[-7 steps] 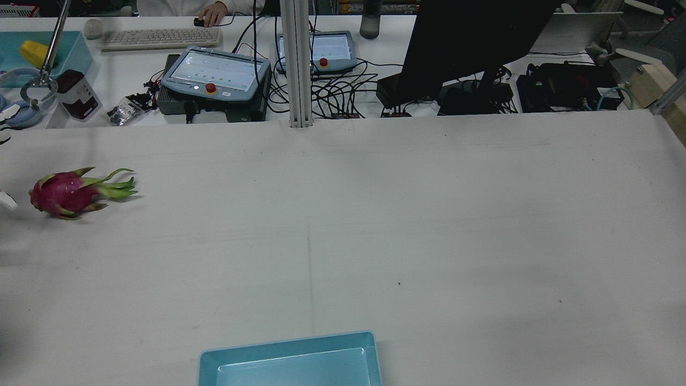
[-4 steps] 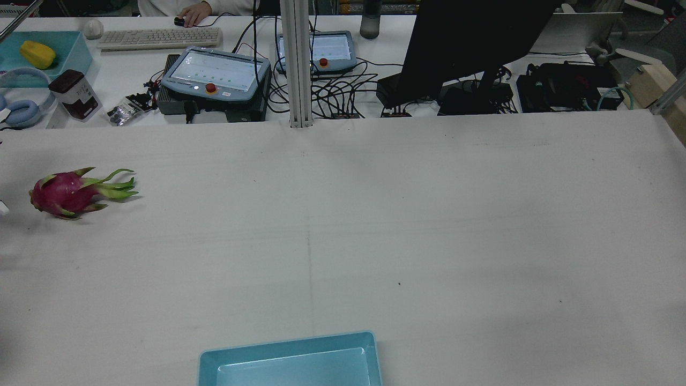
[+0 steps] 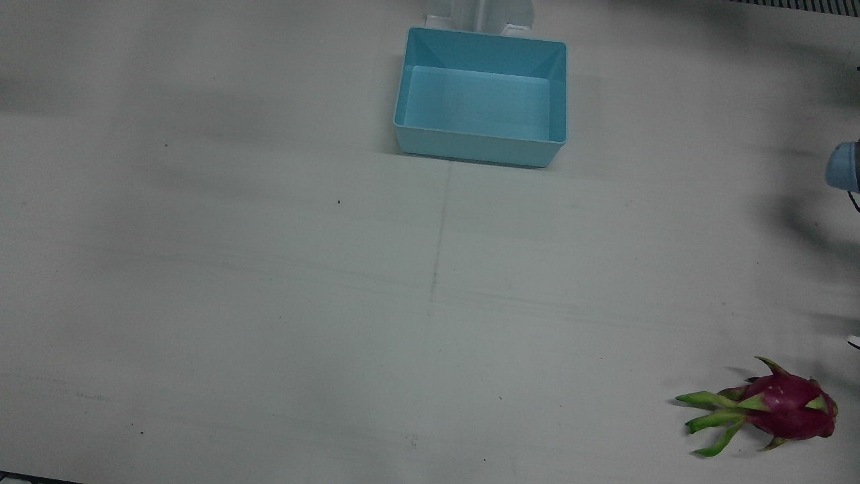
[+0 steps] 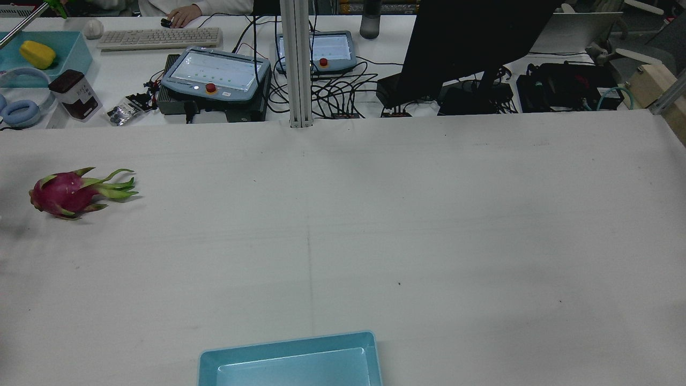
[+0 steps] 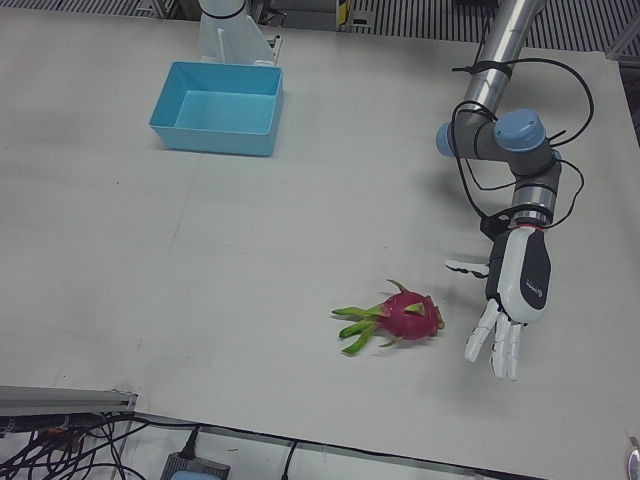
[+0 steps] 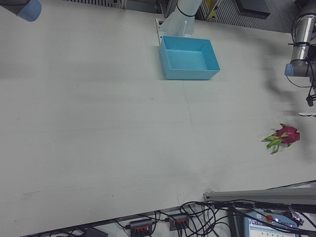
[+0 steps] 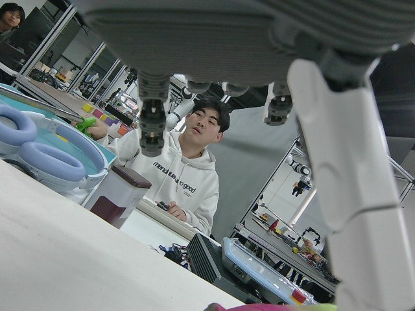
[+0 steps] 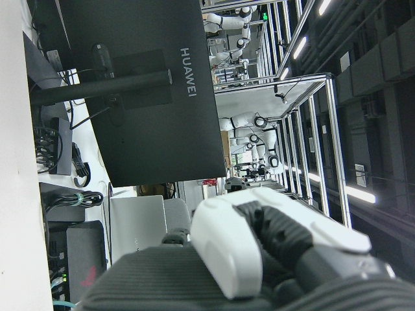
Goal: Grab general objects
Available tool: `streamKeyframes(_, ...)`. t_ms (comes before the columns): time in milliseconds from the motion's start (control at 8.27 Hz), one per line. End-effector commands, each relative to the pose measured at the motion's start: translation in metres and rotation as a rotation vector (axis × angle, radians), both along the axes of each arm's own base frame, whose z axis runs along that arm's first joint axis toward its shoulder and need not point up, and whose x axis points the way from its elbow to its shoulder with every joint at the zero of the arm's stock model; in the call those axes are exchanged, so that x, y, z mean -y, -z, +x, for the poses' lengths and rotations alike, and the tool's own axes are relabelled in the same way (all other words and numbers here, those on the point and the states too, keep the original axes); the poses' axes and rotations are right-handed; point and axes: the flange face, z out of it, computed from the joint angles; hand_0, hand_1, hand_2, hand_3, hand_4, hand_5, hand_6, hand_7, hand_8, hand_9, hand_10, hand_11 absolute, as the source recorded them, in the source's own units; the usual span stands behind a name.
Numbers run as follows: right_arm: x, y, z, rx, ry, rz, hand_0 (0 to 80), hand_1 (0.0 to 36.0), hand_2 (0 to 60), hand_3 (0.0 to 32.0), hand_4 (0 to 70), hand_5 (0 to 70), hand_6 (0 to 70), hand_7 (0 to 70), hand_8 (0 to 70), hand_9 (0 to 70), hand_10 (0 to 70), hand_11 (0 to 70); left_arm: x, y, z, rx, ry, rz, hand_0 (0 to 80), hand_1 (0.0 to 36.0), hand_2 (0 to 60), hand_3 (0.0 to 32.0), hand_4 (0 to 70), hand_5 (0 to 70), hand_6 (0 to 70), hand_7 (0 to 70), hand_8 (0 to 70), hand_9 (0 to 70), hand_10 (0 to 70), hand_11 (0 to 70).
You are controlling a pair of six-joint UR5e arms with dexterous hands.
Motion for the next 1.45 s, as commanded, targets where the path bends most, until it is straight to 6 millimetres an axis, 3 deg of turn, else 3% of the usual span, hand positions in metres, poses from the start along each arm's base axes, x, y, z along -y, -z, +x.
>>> streamKeyframes(0,0.000,0.000,0.001,0.000,-0.001,0.000,0.0,0.0,0.0,0.0,0.0,0.0,0.0,0.0,0.0,0.0,0.0,0.0,0.000,0.006,0.001,0.004,-0.006,-0.016,47.3,13.2,3.2,11.0,4.5,0.0,0.0,0.0,0.0,0.0,0.2,1.9)
streamKeyframes(242,0.000,0.000,0.001,0.000,-0.001,0.000,0.0,0.0,0.0,0.0,0.0,0.0,0.0,0.0,0.0,0.0,0.0,0.0,0.001,0.046,-0.003,0.039,0.004,-0.025,47.3,13.3,3.4,11.0,5.1,0.0,0.0,0.0,0.0,0.0,0.3,2.1)
streamKeyframes(363,0.000,0.000,0.001,0.000,-0.001,0.000,0.0,0.0,0.0,0.0,0.0,0.0,0.0,0.0,0.0,0.0,0.0,0.0,-0.006,0.103,-0.008,0.153,0.022,-0.037,49.6,15.0,2.4,21.2,4.8,0.0,0.0,0.0,0.0,0.0,0.0,0.1)
streamKeyframes(484,0.000,0.000,0.001,0.000,-0.001,0.000,0.0,0.0,0.0,0.0,0.0,0.0,0.0,0.0,0.0,0.0,0.0,0.0,-0.013,0.143,-0.010,0.246,0.040,-0.009,52.1,16.2,0.0,32.0,0.7,0.0,0.0,0.0,0.0,0.0,0.0,0.0)
streamKeyframes(605,0.000,0.000,0.001,0.000,-0.001,0.000,0.0,0.0,0.0,0.0,0.0,0.0,0.0,0.0,0.0,0.0,0.0,0.0,-0.013,0.161,-0.013,0.261,0.045,-0.006,54.6,17.8,0.0,32.0,0.0,0.0,0.0,0.0,0.0,0.0,0.0,0.0)
streamKeyframes(726,0.000,0.002,0.001,0.000,-0.003,0.003,0.0,0.0,0.0,0.0,0.0,0.0,0.0,0.0,0.0,0.0,0.0,0.0,-0.024,0.189,-0.032,0.262,0.068,-0.017,53.3,17.5,0.0,32.0,0.6,0.0,0.0,0.0,0.0,0.0,0.0,0.0)
streamKeyframes(847,0.000,0.002,0.001,0.000,-0.001,0.003,0.0,0.0,0.0,0.0,0.0,0.0,0.0,0.0,0.0,0.0,0.0,0.0,-0.034,0.210,-0.065,0.294,0.109,-0.078,52.1,16.7,0.0,32.0,1.0,0.0,0.0,0.0,0.0,0.0,0.0,0.0)
streamKeyframes(1089,0.000,0.002,0.001,0.000,-0.001,0.003,0.0,0.0,0.0,0.0,0.0,0.0,0.0,0.0,0.0,0.0,0.0,0.0,-0.005,0.287,-0.019,0.436,0.041,-0.150,52.7,16.9,0.0,32.0,0.8,0.0,0.0,0.0,0.0,0.0,0.0,0.0)
streamKeyframes(1210,0.000,0.001,0.001,0.000,-0.001,0.003,0.0,0.0,0.0,0.0,0.0,0.0,0.0,0.0,0.0,0.0,0.0,0.0,0.004,0.318,-0.023,0.431,0.059,-0.131,53.0,16.8,0.0,32.0,1.7,0.0,0.0,0.0,0.0,0.0,0.0,0.0)
streamKeyframes(1331,0.000,0.001,0.000,0.000,0.000,0.003,0.0,0.0,0.0,0.0,0.0,0.0,0.0,0.0,0.0,0.0,0.0,0.0,0.003,0.313,-0.015,0.447,0.041,-0.147,52.0,14.2,0.0,32.0,2.5,0.0,0.0,0.0,0.0,0.0,0.0,0.0)
